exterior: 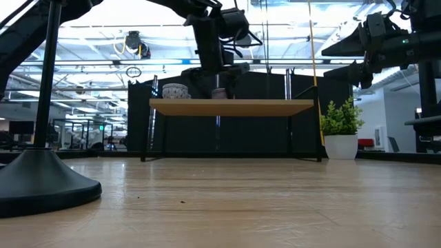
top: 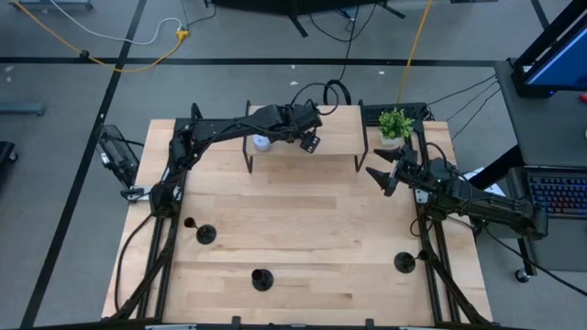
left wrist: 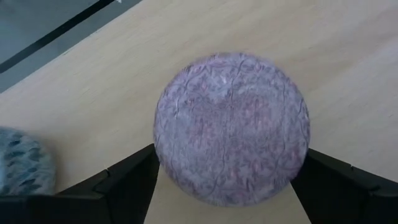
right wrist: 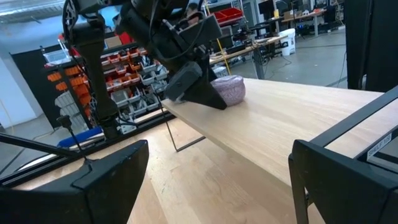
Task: Pick & Place candle stick holders
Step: Put the pink scented candle on the shelf
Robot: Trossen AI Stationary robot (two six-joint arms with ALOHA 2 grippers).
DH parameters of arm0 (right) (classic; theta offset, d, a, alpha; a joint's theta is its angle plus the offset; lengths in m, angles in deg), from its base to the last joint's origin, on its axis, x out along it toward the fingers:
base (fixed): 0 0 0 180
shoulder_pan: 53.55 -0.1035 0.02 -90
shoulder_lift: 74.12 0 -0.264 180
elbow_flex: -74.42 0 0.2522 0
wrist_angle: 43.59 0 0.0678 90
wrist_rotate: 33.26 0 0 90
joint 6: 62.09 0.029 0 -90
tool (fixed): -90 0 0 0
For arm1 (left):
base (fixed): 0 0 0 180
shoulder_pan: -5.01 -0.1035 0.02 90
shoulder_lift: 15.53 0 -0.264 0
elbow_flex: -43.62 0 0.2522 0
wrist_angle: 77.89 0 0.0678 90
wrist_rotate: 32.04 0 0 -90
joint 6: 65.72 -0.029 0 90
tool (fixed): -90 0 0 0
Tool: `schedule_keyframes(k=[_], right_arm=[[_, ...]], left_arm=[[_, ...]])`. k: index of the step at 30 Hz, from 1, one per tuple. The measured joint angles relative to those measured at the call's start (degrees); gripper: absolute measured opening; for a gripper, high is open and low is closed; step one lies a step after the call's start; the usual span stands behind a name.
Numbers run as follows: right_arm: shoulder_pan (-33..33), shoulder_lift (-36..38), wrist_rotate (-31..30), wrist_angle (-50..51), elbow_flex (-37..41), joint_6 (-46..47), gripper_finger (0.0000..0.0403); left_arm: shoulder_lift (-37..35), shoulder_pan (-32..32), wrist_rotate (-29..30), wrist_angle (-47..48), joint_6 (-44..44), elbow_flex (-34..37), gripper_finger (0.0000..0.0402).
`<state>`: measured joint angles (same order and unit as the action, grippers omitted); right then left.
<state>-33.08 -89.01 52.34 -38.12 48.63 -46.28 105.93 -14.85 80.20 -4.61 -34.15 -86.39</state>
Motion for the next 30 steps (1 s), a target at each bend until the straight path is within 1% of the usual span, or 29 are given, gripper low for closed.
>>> schedule_keyframes(k=[6,10,16,22,25,30], right_arm=[[0.0,0.0,0.0,0.0,0.0,0.0,0.0389],[0.0,0.0,0.0,0.0,0.0,0.0,0.0389],[0.0,0.0,0.0,0.0,0.0,0.0,0.0389],[0.0,0.0,0.0,-0.1,0.0,0.0,0.0389],[0.0,0.0,0.0,-0.1,0.0,0.0,0.0389],[0.0,-0.2,0.0,-0.1,0.0,0.0,0.0389]], left_arm=[[-0.7,0.0,0.3,2.6,0.0,0.0,0.0314],[-1.4,0.2,0.3,2.4,0.1,0.0,0.0302],[-2.7,0.8,0.3,2.2,0.2,0.0,0.0305],[-6.5,1.4,0.5,1.5,0.7,0.0,0.0301],[-8.5,1.8,0.8,-2.5,-0.1,0.0,0.0296],[-9.5,2.4,-1.6,-14.6,-5.5,-0.1,0.0289]])
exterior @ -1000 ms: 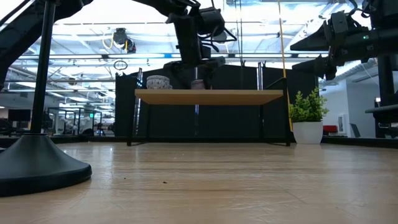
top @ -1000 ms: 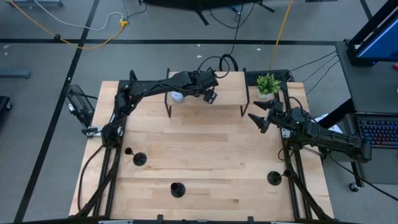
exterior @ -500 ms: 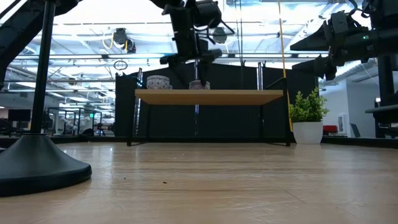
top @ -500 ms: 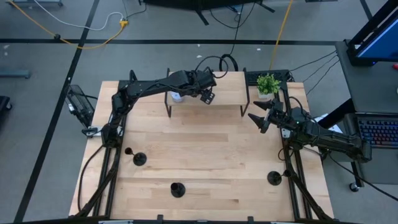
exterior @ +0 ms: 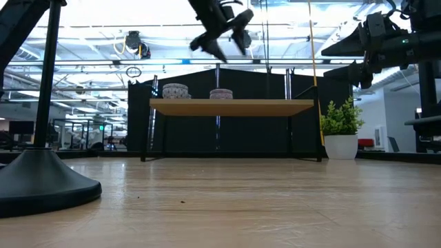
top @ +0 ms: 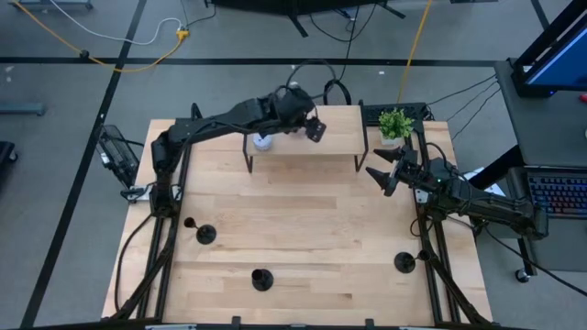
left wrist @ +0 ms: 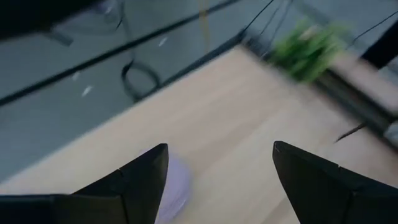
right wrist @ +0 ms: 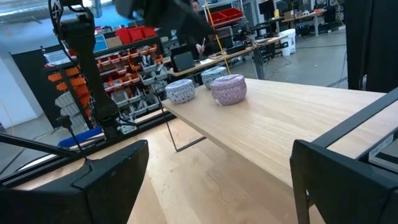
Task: Pick & Place candle stick holders
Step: Put the pink scented candle on the shelf
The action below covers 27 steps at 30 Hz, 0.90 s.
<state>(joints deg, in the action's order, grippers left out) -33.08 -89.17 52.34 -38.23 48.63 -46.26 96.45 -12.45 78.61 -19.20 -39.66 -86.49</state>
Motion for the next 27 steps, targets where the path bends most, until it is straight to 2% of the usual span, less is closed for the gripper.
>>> schedule_keyframes(k=[6,11,27], right_arm=[[0.0,0.0,0.0,0.0,0.0,1.4,0.0389],[0.0,0.0,0.0,0.0,0.0,1.7,0.0389],[0.0,0.0,0.0,0.1,0.0,1.4,0.0389]], left_arm=[[1.2,0.2,-0.3,-7.4,-5.3,0.0,0.0279],[3.7,-0.6,-3.8,-11.9,-6.8,0.0,0.0279],[9.8,-1.1,-5.4,-9.1,-5.0,0.0,0.0247]])
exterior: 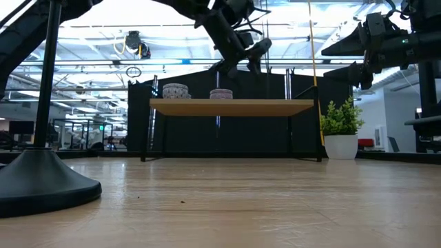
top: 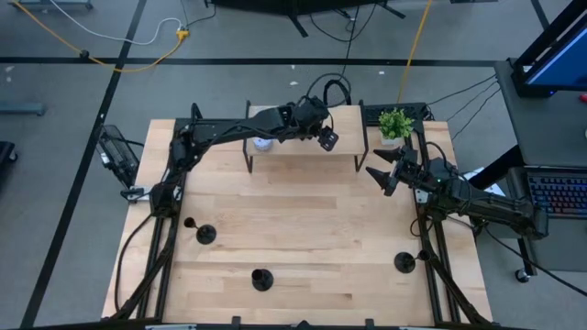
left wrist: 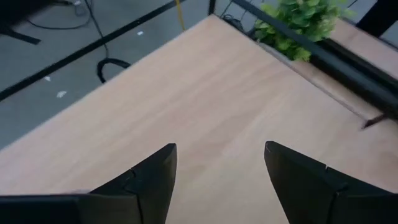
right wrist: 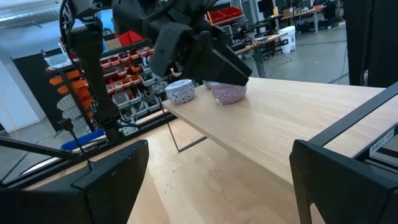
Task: Pick & Place candle stick holders
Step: Put the pink scented candle on the shelf
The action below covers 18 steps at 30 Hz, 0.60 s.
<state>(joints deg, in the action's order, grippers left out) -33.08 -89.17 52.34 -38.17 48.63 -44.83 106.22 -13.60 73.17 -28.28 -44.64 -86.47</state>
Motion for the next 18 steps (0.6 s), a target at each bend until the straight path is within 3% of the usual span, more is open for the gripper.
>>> schedule_keyframes(k=[18], right_arm=[[0.0,0.0,0.0,0.0,0.0,0.0,0.0389]], left_arm=[[1.0,1.4,1.6,2.4,0.0,0.0,0.0243]])
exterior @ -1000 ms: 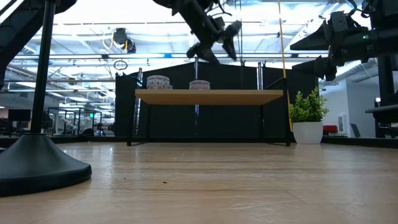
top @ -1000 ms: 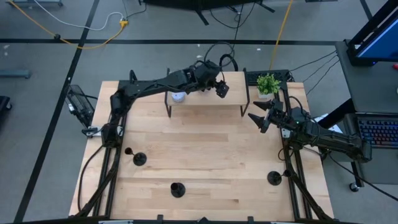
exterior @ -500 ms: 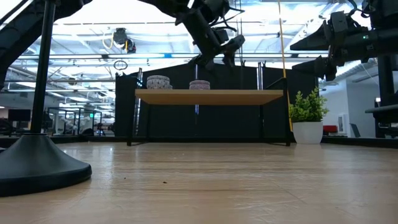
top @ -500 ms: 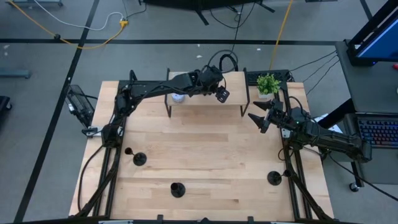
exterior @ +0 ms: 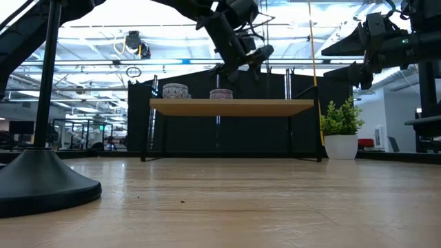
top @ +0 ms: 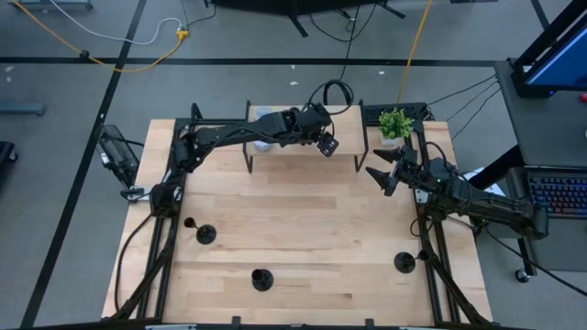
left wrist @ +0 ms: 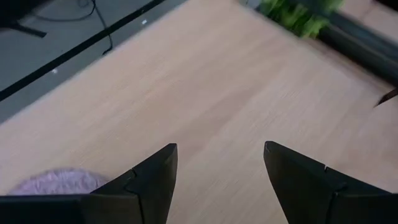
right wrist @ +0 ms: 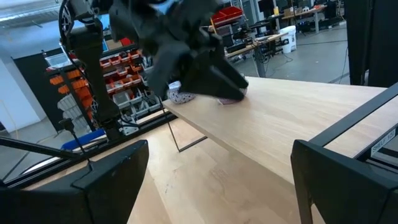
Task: Pick & Place candle stick holders
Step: Put the pink scented candle on the shelf
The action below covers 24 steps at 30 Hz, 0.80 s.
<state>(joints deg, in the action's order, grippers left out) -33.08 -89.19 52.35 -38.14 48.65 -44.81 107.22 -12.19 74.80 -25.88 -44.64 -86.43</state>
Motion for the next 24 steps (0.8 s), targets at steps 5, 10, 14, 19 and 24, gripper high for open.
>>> schedule_keyframes(k=[5,10,14,19,24], right_arm=[[0.0,0.0,0.0,0.0,0.0,0.0,0.0389],[0.0,0.0,0.0,0.0,0.0,0.0,0.0389],[0.0,0.0,0.0,0.0,0.0,0.0,0.0389],[0.0,0.0,0.0,0.0,0.0,0.0,0.0389],[0.0,0.0,0.0,0.0,0.0,0.0,0.0389]], left_arm=[[0.9,0.1,0.2,-0.6,0.0,0.0,0.0243],[1.4,0.1,1.4,0.2,0.0,-0.1,0.0243],[1.5,0.1,4.4,2.9,0.9,0.0,0.0243],[1.5,0.1,6.8,4.1,3.5,0.0,0.0243],[1.5,0.1,7.1,5.0,7.5,0.0,0.0243]])
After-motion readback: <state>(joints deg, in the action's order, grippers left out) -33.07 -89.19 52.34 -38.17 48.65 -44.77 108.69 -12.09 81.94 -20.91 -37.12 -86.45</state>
